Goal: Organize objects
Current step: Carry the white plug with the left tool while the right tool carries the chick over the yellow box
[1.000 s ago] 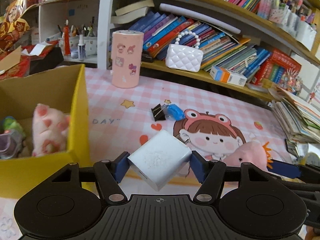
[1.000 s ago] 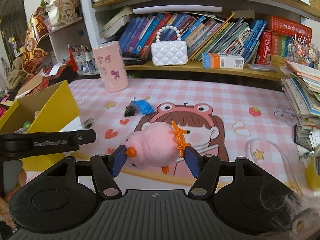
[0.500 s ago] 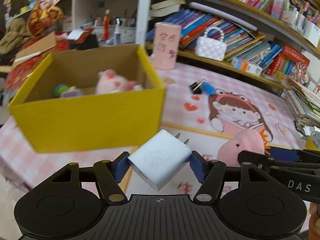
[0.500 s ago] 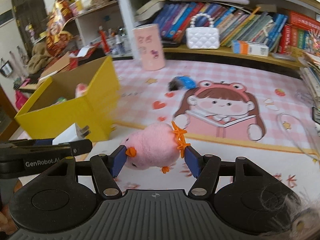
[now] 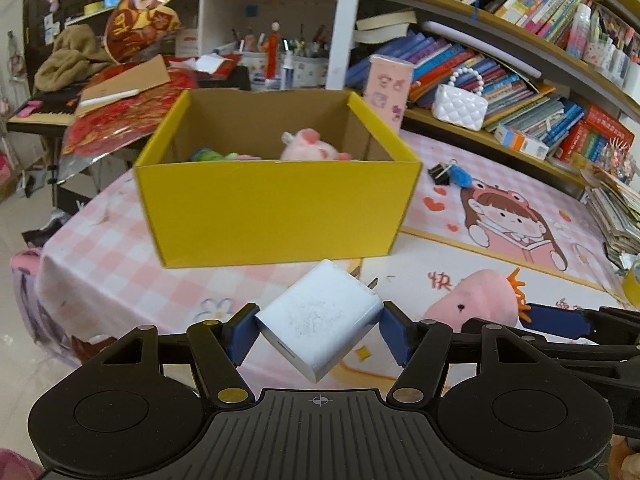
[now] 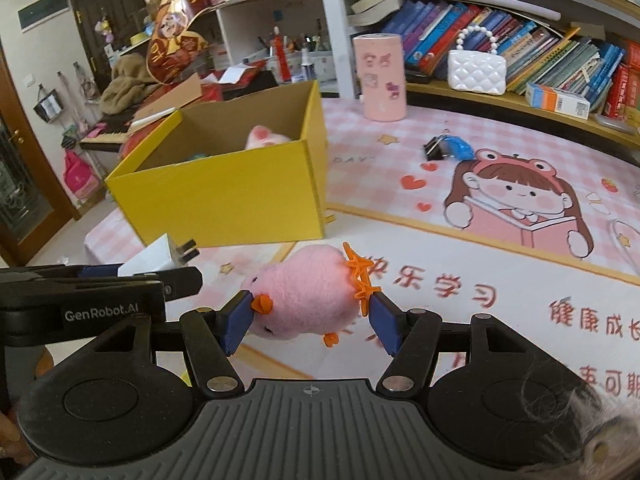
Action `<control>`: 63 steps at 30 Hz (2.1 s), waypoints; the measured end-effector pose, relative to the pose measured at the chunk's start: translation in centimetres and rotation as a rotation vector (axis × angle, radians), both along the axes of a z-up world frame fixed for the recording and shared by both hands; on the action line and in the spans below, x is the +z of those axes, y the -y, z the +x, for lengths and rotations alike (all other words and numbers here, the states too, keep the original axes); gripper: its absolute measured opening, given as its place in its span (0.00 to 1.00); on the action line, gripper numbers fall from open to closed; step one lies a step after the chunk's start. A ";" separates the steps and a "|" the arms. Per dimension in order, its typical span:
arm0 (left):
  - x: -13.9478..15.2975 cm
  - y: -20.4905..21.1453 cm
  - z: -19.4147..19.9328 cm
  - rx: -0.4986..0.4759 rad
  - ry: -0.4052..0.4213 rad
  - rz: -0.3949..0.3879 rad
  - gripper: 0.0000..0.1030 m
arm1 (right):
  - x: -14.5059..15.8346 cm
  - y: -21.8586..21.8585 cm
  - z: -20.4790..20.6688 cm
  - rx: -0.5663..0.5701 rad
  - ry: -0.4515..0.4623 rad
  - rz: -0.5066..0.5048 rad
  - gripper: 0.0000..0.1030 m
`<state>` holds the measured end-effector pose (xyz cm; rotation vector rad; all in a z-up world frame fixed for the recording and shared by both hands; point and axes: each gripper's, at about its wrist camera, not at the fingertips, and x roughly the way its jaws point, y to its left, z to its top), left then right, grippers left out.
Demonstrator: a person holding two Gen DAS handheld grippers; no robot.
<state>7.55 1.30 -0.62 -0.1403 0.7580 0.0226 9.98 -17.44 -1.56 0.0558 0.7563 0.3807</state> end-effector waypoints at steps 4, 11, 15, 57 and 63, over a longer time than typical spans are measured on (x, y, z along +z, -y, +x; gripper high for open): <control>0.2 -1.2 -1.1 0.004 0.009 0.007 0.63 | 0.0 -1.2 -1.1 -0.004 0.005 0.008 0.59; 0.5 -3.5 -2.6 0.005 0.031 0.011 0.63 | 0.2 -3.2 -2.5 -0.013 0.026 0.010 0.59; 0.7 -4.5 -3.1 0.005 0.048 0.010 0.63 | 0.3 -4.1 -3.1 -0.024 0.041 0.008 0.59; 4.0 -6.4 11.6 0.113 0.213 0.099 0.63 | 4.6 -8.1 14.5 0.116 0.285 -0.050 0.59; 2.5 -5.8 13.9 0.118 0.149 0.151 0.63 | 2.7 -8.8 17.5 0.203 0.256 -0.088 0.59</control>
